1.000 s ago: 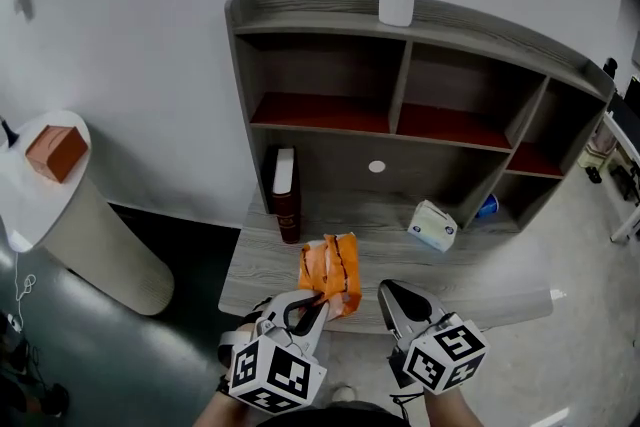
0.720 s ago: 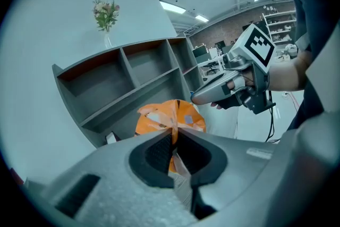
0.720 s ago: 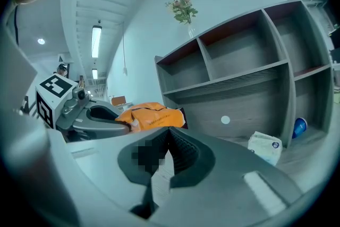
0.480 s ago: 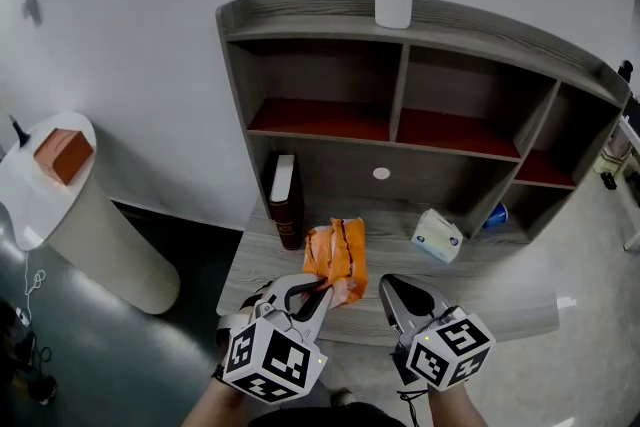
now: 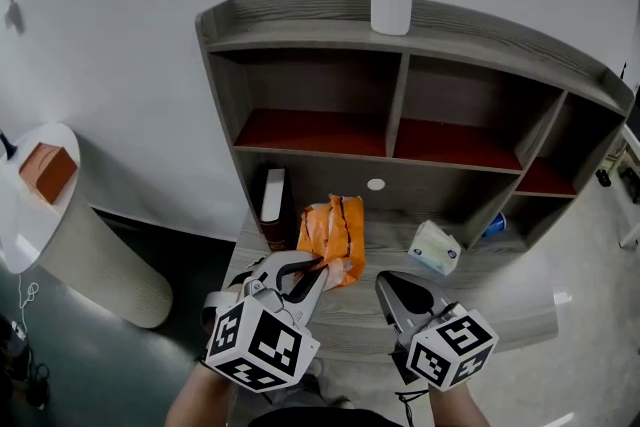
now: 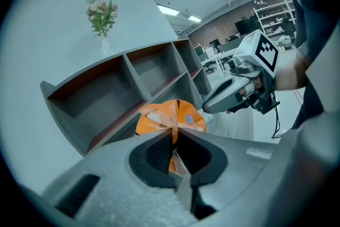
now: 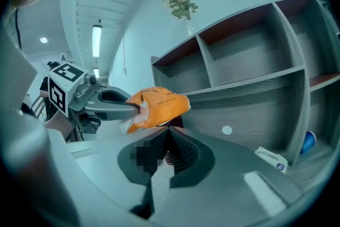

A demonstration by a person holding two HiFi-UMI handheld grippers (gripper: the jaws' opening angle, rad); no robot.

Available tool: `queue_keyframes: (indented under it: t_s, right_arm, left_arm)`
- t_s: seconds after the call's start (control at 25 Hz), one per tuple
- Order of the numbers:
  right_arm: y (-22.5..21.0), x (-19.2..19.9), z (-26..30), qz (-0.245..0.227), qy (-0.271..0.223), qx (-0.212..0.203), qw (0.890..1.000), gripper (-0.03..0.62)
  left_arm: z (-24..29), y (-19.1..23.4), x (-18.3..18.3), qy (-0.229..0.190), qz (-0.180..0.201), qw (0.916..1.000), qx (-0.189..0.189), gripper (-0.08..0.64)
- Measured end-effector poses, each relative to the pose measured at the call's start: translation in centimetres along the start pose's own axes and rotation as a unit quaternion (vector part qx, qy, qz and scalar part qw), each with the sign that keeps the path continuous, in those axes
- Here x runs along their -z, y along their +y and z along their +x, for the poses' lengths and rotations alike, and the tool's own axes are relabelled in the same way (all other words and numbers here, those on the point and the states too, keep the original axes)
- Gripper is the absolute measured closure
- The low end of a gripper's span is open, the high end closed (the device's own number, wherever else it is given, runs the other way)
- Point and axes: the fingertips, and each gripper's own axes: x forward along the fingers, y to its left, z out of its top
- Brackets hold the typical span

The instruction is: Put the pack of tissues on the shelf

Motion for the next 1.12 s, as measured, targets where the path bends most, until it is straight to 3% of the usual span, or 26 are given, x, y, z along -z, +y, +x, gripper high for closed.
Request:
queue_keyframes:
  t_s: [0.2, 0.36, 0.64, 1.12]
  right_arm:
    - [-0.7, -2.3, 1.9, -0.006, -0.008, 0.001, 1.000, 0.592]
    - [-1.3, -3.7, 3.4, -0.007, -0.014, 0.003, 1.000, 0.592]
    - [-1.9, -4.3, 5.8, 0.004, -0.008, 0.007, 1.000, 0.592]
    - [-3.5, -4.2, 7.1, -0.004, 0.007, 0.052, 0.999, 0.592]
  left_arm:
    - [0.7, 3.5, -1.9, -0.024, 0.000, 0.9996, 0.015, 0.554]
    - [1.6, 6.2, -3.0, -0.028, 0.025, 0.9992, 0.011, 0.554]
    - [2.7, 10.5, -4.3, -0.034, 0.068, 0.9971, -0.001, 0.554]
    - [7.1, 15.8, -6.0, -0.037, 0.108, 0.9934, -0.012, 0.552]
